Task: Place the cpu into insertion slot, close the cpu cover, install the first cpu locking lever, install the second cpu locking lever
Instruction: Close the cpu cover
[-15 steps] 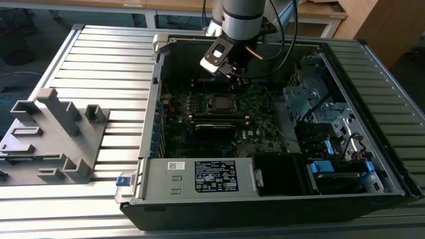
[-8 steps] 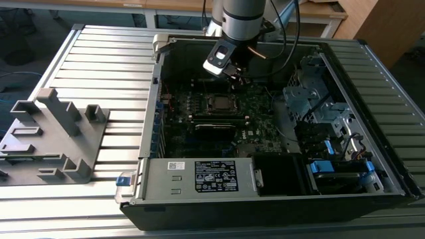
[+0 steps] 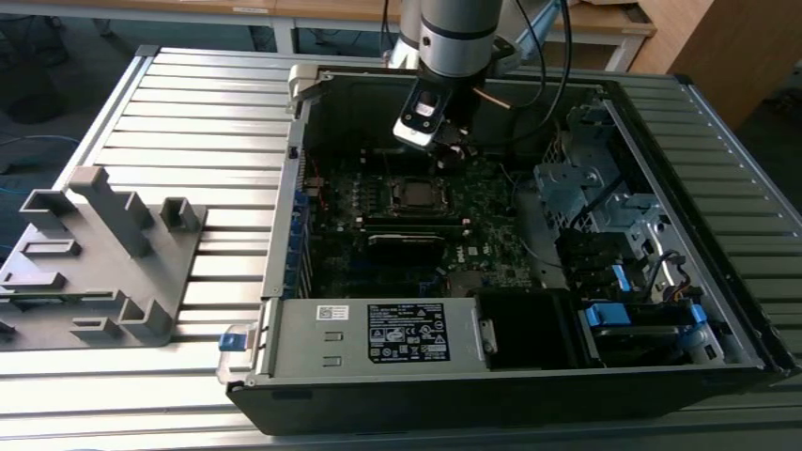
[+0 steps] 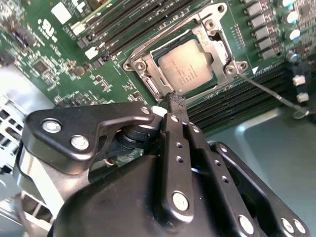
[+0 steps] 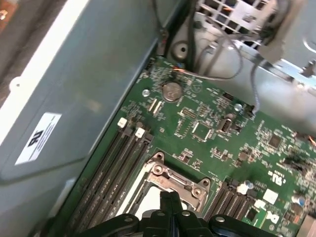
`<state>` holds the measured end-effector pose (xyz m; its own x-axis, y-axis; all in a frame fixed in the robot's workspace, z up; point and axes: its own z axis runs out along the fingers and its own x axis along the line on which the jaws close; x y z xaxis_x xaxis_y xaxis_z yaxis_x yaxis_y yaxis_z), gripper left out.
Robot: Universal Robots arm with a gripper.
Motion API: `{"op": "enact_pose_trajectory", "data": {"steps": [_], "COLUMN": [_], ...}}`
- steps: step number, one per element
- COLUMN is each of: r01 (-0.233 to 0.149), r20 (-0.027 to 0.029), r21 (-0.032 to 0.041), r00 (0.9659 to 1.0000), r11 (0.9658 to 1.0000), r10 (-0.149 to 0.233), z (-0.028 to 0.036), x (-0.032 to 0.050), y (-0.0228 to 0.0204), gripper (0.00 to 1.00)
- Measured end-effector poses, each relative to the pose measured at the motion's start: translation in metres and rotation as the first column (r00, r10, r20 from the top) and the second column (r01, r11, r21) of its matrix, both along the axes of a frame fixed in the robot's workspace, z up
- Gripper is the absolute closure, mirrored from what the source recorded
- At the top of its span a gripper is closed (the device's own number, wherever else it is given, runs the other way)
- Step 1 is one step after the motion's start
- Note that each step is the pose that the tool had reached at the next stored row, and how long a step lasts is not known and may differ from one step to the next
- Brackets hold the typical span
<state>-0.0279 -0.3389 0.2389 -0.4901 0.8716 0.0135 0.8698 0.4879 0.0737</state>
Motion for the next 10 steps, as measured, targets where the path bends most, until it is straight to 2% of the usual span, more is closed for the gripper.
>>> {"op": "enact_pose_trajectory", "data": {"steps": [5,10], "r01": [-0.078,-0.088], "r20": [-0.0001,-0.0001], "r21": [-0.0005,-0.0004], "r00": [0.997,0.9962], "r11": [0.997,0.9962], "r10": [0.078,0.088], "z": [-0.0003,-0.0003], "x": [0.0,0.0], "y": [0.0,0.0], "gripper": [0.89,0.89]}}
